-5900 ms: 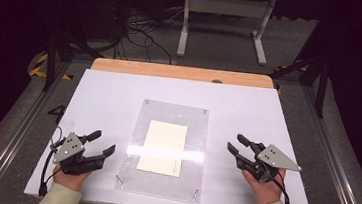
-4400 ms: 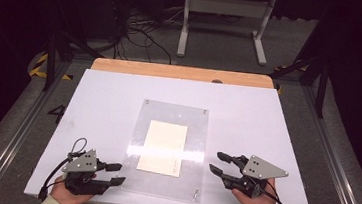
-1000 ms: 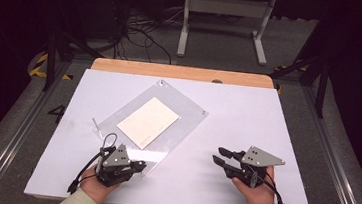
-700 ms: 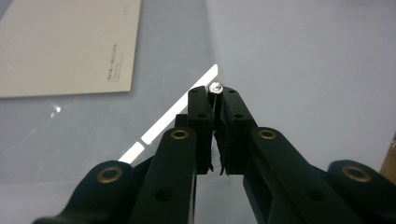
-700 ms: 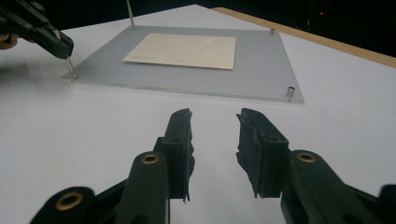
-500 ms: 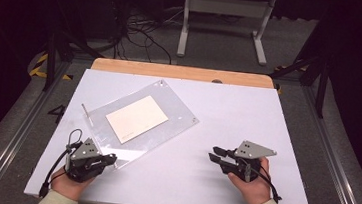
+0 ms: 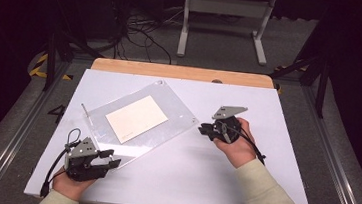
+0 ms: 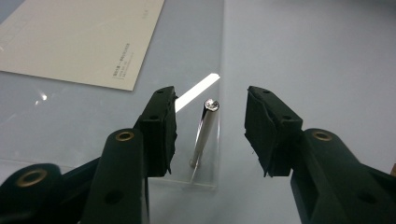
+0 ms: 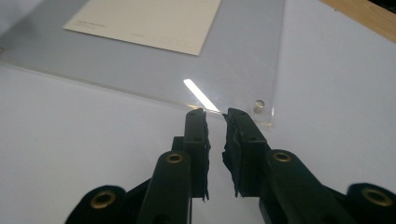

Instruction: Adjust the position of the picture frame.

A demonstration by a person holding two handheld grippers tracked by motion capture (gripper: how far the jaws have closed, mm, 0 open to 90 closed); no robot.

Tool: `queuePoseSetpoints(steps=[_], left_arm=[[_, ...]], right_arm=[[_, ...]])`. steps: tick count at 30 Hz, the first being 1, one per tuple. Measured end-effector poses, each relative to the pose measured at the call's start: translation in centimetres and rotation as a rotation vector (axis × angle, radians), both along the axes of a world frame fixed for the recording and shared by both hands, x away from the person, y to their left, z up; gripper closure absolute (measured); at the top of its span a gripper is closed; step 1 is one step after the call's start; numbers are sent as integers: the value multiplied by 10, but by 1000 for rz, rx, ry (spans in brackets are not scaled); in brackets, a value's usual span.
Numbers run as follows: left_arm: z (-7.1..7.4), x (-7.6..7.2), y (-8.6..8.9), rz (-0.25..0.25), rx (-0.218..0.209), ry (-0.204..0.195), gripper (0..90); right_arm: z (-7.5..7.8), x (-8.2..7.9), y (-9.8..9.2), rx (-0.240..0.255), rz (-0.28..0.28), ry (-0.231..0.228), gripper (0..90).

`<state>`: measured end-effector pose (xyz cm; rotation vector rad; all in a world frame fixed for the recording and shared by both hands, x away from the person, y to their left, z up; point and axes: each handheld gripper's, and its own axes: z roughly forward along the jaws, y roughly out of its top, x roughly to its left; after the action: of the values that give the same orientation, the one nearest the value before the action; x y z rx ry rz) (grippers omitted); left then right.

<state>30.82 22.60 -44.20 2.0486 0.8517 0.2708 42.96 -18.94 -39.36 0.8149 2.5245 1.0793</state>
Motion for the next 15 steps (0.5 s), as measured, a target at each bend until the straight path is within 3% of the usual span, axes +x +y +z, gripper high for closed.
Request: queuePoseSetpoints(steps=[2,6,15], left_arm=[[1,0,1,-1,1,-6,524],[1,0,1,-2,-1,-13,520],[0,0,1,-3,-2,-15,519]], right_arm=[[1,13,6,-42,-9,28,761],[-2,34,15,-81,-21,43,714],[-14,65,30,-143,-49,112,688]])
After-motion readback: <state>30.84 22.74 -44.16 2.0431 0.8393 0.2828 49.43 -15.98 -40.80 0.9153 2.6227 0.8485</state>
